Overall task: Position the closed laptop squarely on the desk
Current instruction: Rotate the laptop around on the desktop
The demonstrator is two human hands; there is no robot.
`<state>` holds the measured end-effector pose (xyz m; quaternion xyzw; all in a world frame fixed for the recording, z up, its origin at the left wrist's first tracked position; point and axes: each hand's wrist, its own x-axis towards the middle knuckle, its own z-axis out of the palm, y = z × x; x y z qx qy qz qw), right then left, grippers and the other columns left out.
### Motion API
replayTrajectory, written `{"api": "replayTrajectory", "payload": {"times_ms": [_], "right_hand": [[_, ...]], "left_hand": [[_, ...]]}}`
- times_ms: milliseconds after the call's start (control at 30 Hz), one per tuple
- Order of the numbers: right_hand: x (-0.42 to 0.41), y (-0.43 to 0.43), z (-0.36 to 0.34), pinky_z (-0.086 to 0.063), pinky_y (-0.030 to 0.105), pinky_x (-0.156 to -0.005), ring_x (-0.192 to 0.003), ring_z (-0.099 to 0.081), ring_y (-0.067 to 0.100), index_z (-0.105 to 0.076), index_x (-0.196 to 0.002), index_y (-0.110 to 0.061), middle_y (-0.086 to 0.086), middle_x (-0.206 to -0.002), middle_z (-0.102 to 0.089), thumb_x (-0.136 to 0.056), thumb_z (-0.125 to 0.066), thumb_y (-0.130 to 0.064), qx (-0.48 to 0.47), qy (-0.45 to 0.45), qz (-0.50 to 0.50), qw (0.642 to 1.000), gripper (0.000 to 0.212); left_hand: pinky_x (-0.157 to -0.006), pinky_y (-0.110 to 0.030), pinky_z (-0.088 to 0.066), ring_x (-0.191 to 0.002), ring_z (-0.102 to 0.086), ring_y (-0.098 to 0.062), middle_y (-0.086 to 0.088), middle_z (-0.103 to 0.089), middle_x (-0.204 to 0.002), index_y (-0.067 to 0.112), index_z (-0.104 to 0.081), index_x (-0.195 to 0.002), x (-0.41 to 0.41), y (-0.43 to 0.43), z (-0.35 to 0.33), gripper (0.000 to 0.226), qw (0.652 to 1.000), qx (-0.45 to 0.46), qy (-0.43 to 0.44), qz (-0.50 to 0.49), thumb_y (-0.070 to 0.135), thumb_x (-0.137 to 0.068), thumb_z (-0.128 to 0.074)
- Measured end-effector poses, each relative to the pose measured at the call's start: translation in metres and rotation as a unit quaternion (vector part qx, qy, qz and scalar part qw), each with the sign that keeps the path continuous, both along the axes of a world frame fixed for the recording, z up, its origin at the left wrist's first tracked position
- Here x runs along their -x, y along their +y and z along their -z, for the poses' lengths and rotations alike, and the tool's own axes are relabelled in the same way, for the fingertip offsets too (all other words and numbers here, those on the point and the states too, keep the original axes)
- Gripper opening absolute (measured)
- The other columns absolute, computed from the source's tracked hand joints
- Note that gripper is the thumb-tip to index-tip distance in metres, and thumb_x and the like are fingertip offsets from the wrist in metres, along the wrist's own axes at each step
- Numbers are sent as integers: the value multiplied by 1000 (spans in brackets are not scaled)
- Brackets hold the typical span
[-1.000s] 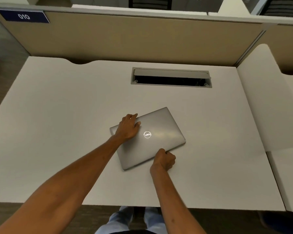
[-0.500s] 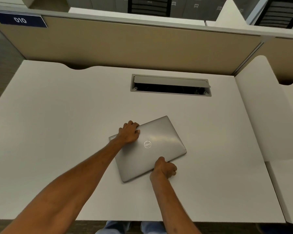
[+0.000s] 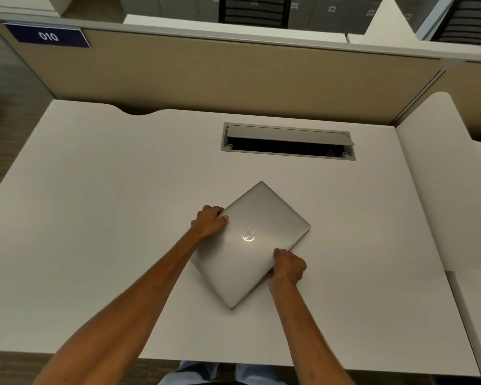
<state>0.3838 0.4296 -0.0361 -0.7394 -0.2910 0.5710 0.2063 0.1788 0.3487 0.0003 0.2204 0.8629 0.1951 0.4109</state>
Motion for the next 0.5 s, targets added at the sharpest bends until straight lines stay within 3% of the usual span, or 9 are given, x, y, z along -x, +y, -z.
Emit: {"api": "replayTrajectory", "payload": {"times_ms": [67, 133, 233, 333, 500], "right_hand": [[2, 12, 0, -53, 40, -66, -70, -56, 25, -67, -83, 10, 11, -75, -63, -76, -72, -2, -3, 2, -27, 1000, 14], [6, 23, -5, -45, 37, -66, -71, -49, 24, -66, -80, 8, 13, -78, -59, -76, -70, 0, -8, 11, -58, 998, 9], [13, 41, -12, -45, 38, -68, -76, -52, 24, -69, -92, 15, 13, -82, -62, -75, -69, 2, -4, -1, -115, 993, 22], [21, 59, -18, -53, 41, -73, -81, -60, 29, -75, -97, 9, 18, -91, -68, -77, -70, 5, 14, -4, -178, 984, 21], [38, 85, -28, -50, 42, -77, -88, -60, 33, -72, -102, 4, 18, -93, -64, -82, -74, 6, 19, -26, -293, 955, 20]], "left_hand": [[-123, -57, -44, -142, -57, -42, -19, -57, -153, 10, -64, -148, -4, -10, -3, 57, 998, -20, -27, -45, 41, -101, -55], [-124, -57, -44, -141, -58, -43, -20, -57, -152, 9, -63, -148, -10, -19, -4, 64, 993, -38, -52, -98, 44, -96, -56], [-125, -57, -44, -142, -57, -43, -21, -56, -153, 8, -63, -146, -22, -32, 3, 48, 979, -67, -82, -173, 34, -107, -59], [-128, -53, -41, -147, -52, -38, -16, -50, -158, 11, -60, -150, -36, -43, 5, 49, 962, -78, -109, -237, 35, -107, -59], [-132, -51, -36, -156, -45, -34, -7, -36, -171, 15, -45, -165, -71, -61, 8, 61, 924, -102, -169, -329, 31, -108, -59]]}}
